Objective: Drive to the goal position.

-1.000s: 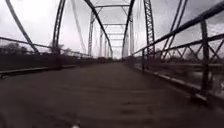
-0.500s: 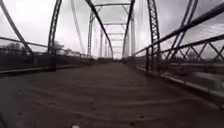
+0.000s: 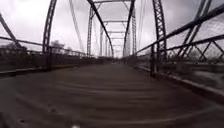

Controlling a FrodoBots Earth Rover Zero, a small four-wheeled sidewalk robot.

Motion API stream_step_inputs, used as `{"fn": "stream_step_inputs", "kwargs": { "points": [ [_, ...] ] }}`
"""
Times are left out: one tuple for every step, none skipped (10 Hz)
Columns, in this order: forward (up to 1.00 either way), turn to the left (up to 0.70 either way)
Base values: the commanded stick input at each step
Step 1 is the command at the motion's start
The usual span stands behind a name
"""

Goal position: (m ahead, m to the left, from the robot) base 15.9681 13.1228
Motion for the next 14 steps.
{"fn": "stream_step_inputs", "kwargs": {
  "points": [
    [1.00,-0.29],
    [1.00,-0.10],
    [1.00,0.00],
    [1.00,0.00],
    [1.00,0.00],
    [1.00,0.00],
    [1.00,0.00],
    [1.00,0.00],
    [1.00,0.00],
    [1.00,0.00],
    [1.00,0.00],
    [1.00,0.00],
    [1.00,0.00],
    [1.00,0.00]
  ]
}}
